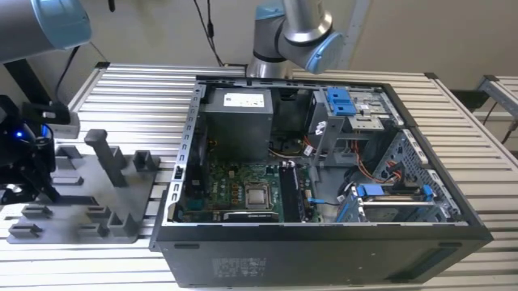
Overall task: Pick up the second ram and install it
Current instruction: 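Pick up the second ram and move it above second insertion slot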
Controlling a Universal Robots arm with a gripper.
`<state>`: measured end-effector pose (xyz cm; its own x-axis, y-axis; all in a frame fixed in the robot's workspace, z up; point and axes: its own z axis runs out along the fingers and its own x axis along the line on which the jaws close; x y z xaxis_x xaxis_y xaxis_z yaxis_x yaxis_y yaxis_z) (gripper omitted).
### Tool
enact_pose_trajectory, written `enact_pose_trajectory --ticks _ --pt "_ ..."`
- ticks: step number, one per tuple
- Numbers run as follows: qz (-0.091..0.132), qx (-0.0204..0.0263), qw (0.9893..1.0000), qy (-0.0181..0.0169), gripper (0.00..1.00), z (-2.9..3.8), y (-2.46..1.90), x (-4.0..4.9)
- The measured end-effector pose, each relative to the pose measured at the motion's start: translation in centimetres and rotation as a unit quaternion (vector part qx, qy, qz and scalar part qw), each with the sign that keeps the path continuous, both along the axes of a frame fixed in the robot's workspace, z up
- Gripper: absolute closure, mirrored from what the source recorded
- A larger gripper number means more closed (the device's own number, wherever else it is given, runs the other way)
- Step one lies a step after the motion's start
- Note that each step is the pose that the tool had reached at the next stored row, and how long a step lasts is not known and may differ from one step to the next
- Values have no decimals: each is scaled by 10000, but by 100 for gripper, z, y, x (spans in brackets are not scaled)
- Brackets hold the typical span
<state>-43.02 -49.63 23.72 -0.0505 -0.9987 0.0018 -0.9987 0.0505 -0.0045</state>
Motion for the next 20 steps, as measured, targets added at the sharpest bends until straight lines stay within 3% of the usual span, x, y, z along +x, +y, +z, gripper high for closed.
enact_pose_trajectory --ticks 20 --pt "0 11 10000 0 86 243 0 0"
